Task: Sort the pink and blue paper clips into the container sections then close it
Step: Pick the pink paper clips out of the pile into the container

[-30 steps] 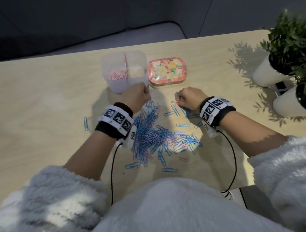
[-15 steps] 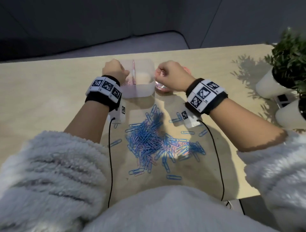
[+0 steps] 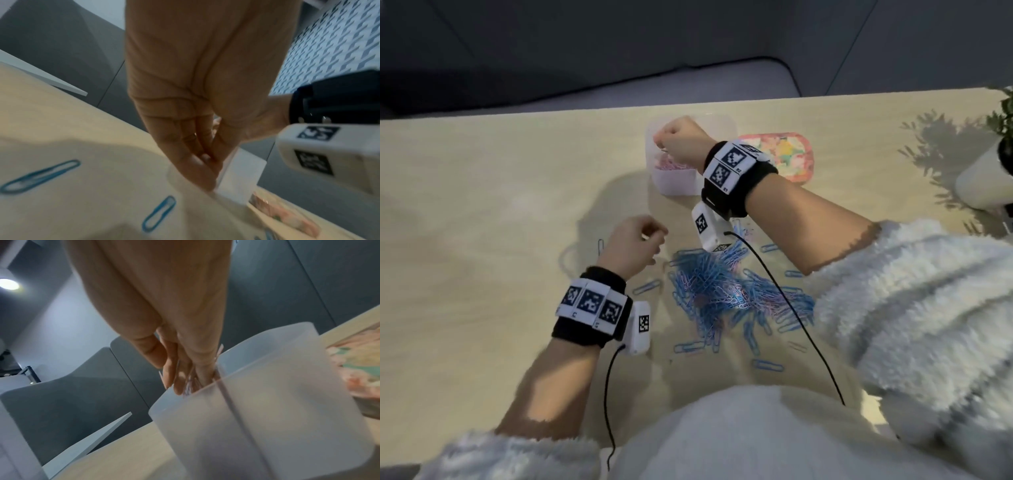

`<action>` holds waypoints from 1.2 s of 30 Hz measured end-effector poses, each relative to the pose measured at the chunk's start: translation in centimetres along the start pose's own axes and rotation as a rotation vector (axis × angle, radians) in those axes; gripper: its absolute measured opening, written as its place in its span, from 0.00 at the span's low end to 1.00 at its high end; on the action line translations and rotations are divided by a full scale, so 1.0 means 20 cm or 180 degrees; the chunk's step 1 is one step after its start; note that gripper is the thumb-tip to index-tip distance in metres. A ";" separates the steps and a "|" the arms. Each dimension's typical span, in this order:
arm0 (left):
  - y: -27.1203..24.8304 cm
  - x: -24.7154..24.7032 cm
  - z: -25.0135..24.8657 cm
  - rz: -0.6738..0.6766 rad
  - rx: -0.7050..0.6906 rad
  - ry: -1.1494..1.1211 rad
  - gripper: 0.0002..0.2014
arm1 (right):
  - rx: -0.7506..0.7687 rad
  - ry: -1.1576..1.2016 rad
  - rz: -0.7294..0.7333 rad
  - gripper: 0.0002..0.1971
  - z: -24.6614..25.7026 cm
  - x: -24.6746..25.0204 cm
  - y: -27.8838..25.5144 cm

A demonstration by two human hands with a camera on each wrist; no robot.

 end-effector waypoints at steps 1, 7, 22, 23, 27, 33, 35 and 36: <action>-0.01 -0.03 0.01 0.0096 0.0000 0.0097 0.07 | -0.0078 -0.0019 0.0120 0.16 -0.02 -0.01 0.00; 0.00 -0.18 -0.12 0.0322 -0.0396 0.0594 0.09 | 0.0390 -0.0853 -0.0136 0.15 0.03 0.04 -0.03; -0.05 -0.50 -0.20 0.0990 -0.1042 0.1893 0.14 | 0.0720 -0.1196 -0.0084 0.07 -0.41 0.23 -0.52; -0.05 -0.49 -0.19 0.0963 -0.1074 0.1937 0.12 | 0.0599 -0.1375 0.0015 0.08 -0.49 0.23 -0.55; -0.07 -0.45 -0.16 0.0903 -0.1071 0.2157 0.08 | 0.0161 -0.1781 -0.0079 0.12 -0.72 0.26 -0.61; 0.02 -0.40 -0.25 0.0428 -0.1002 0.1910 0.07 | 0.0296 -0.2202 -0.0011 0.16 -0.78 0.24 -0.60; 0.07 -0.41 -0.32 0.0189 -0.0956 0.1721 0.08 | 0.0351 -0.2270 0.0045 0.16 -0.77 0.24 -0.60; 0.10 -0.42 -0.35 0.0096 -0.0940 0.1676 0.09 | 0.0409 -0.2315 0.0058 0.15 -0.76 0.23 -0.60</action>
Point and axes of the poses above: each hand's wrist, its own y-axis towards the middle knuckle, its own x-axis out of the back of the hand, z = x × y, the point moved 7 cm from there along y, towards the middle knuckle
